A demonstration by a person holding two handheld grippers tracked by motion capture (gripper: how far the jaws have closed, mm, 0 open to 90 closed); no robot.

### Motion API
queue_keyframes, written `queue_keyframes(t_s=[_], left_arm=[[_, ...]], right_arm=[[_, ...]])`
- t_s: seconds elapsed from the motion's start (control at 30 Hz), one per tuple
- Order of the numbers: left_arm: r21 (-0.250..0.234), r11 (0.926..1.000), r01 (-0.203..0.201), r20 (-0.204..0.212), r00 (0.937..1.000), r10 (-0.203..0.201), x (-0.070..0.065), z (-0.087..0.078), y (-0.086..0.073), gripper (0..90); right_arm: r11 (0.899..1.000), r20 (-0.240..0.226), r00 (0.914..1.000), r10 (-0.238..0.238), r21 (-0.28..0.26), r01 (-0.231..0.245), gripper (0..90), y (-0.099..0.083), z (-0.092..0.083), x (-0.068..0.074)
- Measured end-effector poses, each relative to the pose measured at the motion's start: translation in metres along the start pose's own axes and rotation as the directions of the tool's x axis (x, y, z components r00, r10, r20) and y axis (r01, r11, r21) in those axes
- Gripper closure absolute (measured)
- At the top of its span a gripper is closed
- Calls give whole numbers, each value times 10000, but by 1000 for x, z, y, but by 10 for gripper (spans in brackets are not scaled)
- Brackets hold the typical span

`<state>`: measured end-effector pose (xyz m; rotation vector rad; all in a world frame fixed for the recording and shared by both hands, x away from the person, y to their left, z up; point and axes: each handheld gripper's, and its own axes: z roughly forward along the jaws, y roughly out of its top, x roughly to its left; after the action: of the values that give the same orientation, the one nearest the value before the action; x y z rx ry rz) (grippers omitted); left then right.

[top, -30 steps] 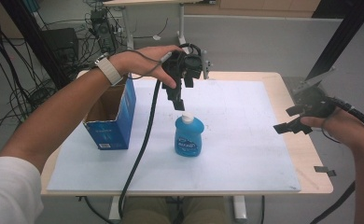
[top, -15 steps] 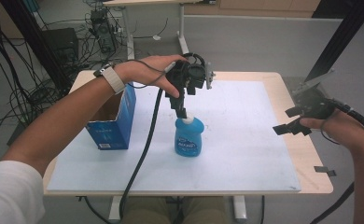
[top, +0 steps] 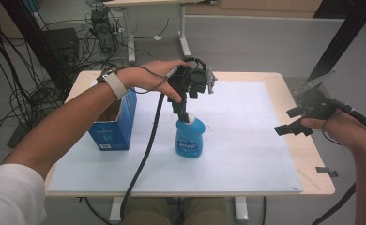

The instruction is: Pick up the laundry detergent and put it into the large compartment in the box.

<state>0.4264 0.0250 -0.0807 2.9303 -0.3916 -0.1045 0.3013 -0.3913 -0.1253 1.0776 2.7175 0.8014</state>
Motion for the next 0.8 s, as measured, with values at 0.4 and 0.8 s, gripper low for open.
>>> queue_keyframes(t_s=[0.4,0.8], left_arm=[[-100,9999,17,-30,10000,-17,0,2,-1,66],[-119,9999,52,-69,10000,-53,-1,2,-2,66]], right_arm=[[10000,12,10000,-28,-12,28,97,1,0,0],[10000,52,10000,-26,-33,26,98,1,-3,1]])
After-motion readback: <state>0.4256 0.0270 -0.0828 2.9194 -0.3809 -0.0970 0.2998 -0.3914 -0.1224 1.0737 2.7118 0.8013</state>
